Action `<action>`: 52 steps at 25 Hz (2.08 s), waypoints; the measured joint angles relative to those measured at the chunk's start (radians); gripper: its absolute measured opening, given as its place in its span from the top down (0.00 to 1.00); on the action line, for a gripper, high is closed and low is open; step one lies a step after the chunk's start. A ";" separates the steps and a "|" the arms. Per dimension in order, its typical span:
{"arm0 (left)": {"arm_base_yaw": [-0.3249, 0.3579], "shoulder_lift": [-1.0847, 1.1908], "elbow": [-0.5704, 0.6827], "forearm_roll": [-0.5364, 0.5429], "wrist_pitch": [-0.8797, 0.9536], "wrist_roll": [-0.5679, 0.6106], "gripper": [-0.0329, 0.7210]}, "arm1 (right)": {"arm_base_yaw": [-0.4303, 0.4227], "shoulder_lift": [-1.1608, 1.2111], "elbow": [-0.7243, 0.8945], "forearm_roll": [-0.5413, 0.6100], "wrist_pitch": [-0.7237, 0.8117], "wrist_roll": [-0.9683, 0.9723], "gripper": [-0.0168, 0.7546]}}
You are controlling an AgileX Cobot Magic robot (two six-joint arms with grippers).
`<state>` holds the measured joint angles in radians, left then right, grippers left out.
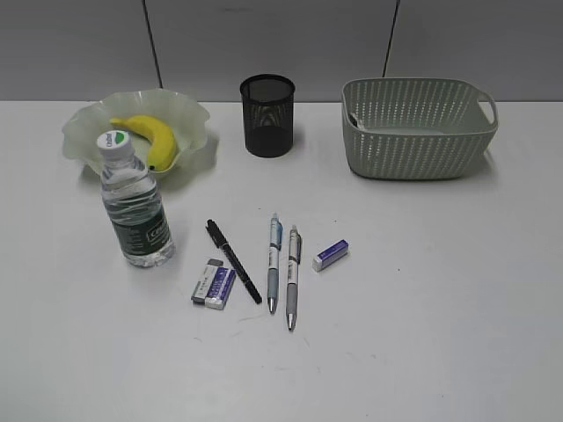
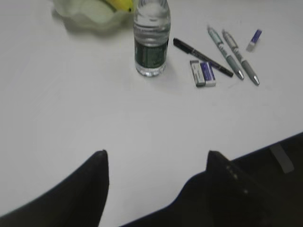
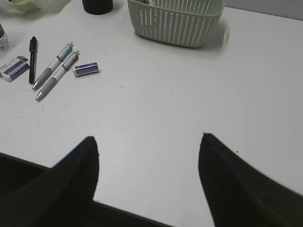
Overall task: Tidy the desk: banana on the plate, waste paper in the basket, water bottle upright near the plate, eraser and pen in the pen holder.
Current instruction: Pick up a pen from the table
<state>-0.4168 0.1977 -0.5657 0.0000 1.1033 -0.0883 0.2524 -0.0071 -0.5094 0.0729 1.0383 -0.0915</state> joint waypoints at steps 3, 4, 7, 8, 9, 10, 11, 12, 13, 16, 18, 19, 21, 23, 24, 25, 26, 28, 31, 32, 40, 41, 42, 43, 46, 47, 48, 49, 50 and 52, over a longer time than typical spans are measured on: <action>0.000 -0.103 0.007 0.000 -0.006 0.000 0.34 | 0.000 0.004 0.000 0.000 -0.001 0.000 0.30; 0.000 -0.131 0.008 0.000 -0.006 0.000 0.34 | 0.000 0.011 -0.001 0.000 -0.002 0.000 0.30; 0.000 -0.180 0.018 0.013 -0.030 0.000 0.36 | 0.000 0.077 -0.023 0.021 -0.052 -0.032 0.31; 0.000 -0.185 0.023 0.022 -0.034 0.000 0.36 | 0.000 0.120 -0.035 0.043 -0.081 -0.074 0.31; 0.000 -0.188 0.026 0.026 -0.038 0.000 0.36 | 0.000 0.164 -0.050 0.067 -0.105 -0.115 0.32; 0.000 -0.190 0.027 0.028 -0.038 0.000 0.36 | 0.000 0.226 -0.068 0.098 -0.127 -0.163 0.32; 0.000 -0.190 0.027 0.028 -0.040 0.000 0.36 | 0.000 0.295 -0.088 0.132 -0.147 -0.203 0.32; 0.000 -0.190 0.027 0.029 -0.041 0.000 0.36 | 0.000 0.373 -0.113 0.165 -0.161 -0.233 0.32; 0.000 -0.190 0.027 0.029 -0.041 -0.001 0.36 | 0.000 0.443 -0.137 0.189 -0.171 -0.253 0.32; 0.000 -0.194 0.027 0.029 -0.042 -0.001 0.36 | 0.004 0.696 -0.239 0.235 -0.178 -0.285 0.32; 0.000 -0.201 0.028 0.029 -0.042 -0.001 0.36 | 0.027 0.888 -0.327 0.238 -0.168 -0.289 0.32; 0.000 -0.203 0.028 0.029 -0.042 -0.001 0.36 | 0.050 0.954 -0.364 0.238 -0.162 -0.290 0.32; 0.000 -0.203 0.028 0.030 -0.042 -0.001 0.36 | 0.109 1.107 -0.461 0.233 -0.135 -0.285 0.33; 0.000 -0.203 0.028 0.030 -0.042 -0.001 0.36 | 0.184 1.247 -0.555 0.200 -0.113 -0.224 0.34; 0.000 -0.203 0.028 0.030 -0.042 -0.001 0.36 | 0.223 1.336 -0.615 0.165 -0.095 -0.164 0.34; 0.000 -0.203 0.028 0.030 -0.042 -0.001 0.36 | 0.255 1.398 -0.659 0.137 -0.079 -0.118 0.35; 0.000 -0.203 0.028 0.030 -0.042 -0.001 0.36 | 0.292 1.459 -0.702 0.110 -0.059 -0.070 0.35; 0.000 -0.203 0.028 0.031 -0.042 -0.001 0.36 | 0.356 1.610 -0.804 0.066 -0.004 0.068 0.35; 0.000 -0.203 0.028 0.031 -0.042 -0.001 0.36 | 0.405 1.783 -0.938 0.059 0.078 0.272 0.35; 0.000 -0.203 0.028 0.032 -0.042 -0.001 0.36 | 0.412 1.843 -0.980 0.064 0.096 0.319 0.35; 0.000 -0.203 0.028 0.032 -0.042 -0.003 0.36 | 0.416 2.164 -1.163 0.088 0.121 0.413 0.35; 0.000 -0.203 0.028 0.032 -0.042 -0.003 0.36 | 0.416 2.192 -1.173 0.082 0.121 0.418 0.35; 0.000 -0.203 0.028 0.032 -0.042 -0.003 0.36 | 0.416 2.217 -1.181 0.076 0.109 0.425 0.35; 0.000 -0.203 0.028 0.032 -0.042 -0.003 0.36 | 0.416 2.240 -1.188 0.069 0.109 0.431 0.35; 0.000 -0.203 0.028 0.032 -0.042 -0.003 0.36 | 0.416 2.291 -1.195 0.051 0.100 0.448 0.35; 0.000 -0.203 0.028 0.032 -0.042 -0.003 0.36 | 0.416 2.303 -1.196 0.050 0.098 0.448 0.35; 0.000 -0.203 0.028 0.032 -0.042 -0.003 0.36 | 0.416 2.316 -1.197 0.049 0.095 0.449 0.35; 0.000 -0.203 0.028 0.032 -0.042 -0.003 0.36 | 0.416 2.328 -1.197 0.049 0.094 0.449 0.35; 0.000 -0.203 0.028 0.032 -0.042 -0.003 0.36 | 0.416 2.339 -1.197 0.052 0.086 0.449 0.35; 0.000 -0.203 0.028 0.032 -0.042 -0.003 0.36 | 0.416 2.346 -1.199 0.072 0.069 0.450 0.37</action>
<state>-0.4168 -0.0053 -0.5382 0.0324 1.0612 -0.0917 0.6682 2.3390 -1.7079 0.1447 1.1069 0.3588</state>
